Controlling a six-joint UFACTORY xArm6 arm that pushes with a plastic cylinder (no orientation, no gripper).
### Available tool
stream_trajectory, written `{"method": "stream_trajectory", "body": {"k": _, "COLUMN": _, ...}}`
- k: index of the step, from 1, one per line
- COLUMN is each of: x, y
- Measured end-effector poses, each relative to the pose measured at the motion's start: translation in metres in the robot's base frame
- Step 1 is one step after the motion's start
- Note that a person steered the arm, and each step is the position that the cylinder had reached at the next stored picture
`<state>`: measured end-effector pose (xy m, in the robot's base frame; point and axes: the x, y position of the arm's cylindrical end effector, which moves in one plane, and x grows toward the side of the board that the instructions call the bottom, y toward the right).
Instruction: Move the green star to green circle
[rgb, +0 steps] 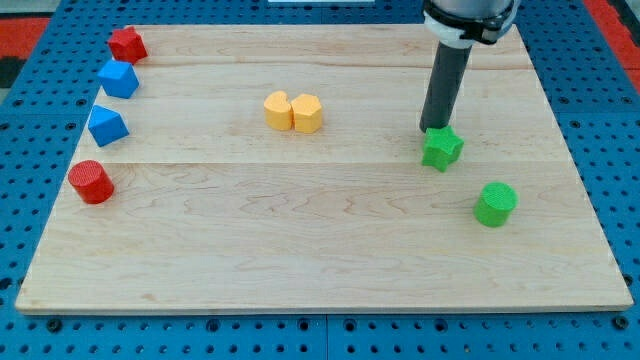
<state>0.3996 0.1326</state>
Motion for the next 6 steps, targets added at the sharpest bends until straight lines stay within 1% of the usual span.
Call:
{"method": "stream_trajectory", "body": {"k": 2, "x": 0.031, "y": -0.002}}
{"method": "stream_trajectory", "body": {"k": 3, "x": 0.031, "y": -0.032}}
{"method": "stream_trajectory", "body": {"k": 4, "x": 0.041, "y": -0.046}}
{"method": "stream_trajectory", "body": {"k": 6, "x": 0.047, "y": -0.026}}
